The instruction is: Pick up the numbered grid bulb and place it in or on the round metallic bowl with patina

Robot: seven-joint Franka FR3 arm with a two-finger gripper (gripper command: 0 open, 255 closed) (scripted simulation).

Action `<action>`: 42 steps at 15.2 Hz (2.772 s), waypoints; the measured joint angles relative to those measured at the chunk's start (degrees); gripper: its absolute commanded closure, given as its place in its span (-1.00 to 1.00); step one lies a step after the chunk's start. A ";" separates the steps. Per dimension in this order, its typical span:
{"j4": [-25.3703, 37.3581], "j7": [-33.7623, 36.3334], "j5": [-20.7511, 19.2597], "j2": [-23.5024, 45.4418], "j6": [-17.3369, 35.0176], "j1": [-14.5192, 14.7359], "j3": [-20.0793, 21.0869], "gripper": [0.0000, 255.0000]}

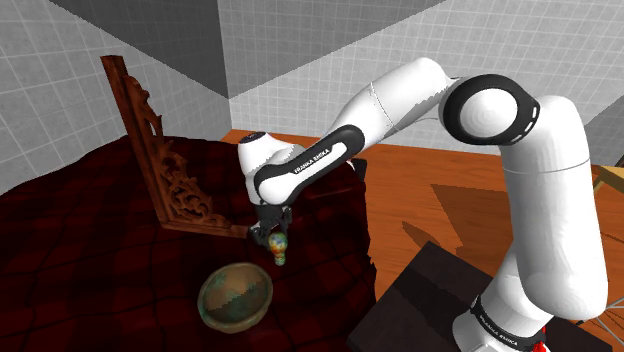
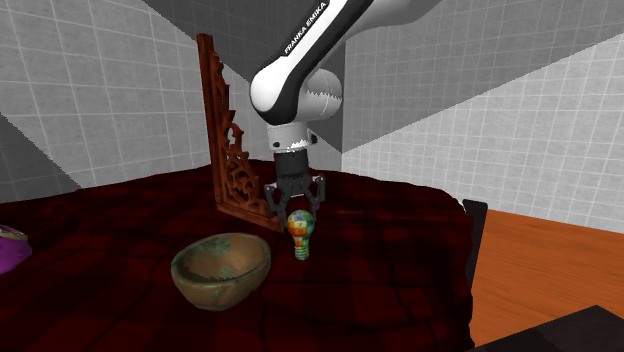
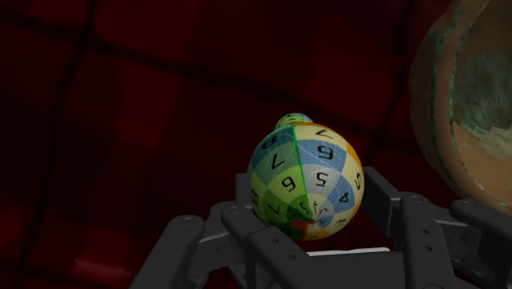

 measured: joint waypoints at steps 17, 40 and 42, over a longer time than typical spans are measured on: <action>3.68 -1.77 2.73 -6.82 -10.13 -0.84 1.42 1.00; 22.91 12.71 1.95 -0.41 -23.79 12.14 5.93 1.00; 22.51 13.10 1.71 0.28 -22.77 12.41 5.86 1.00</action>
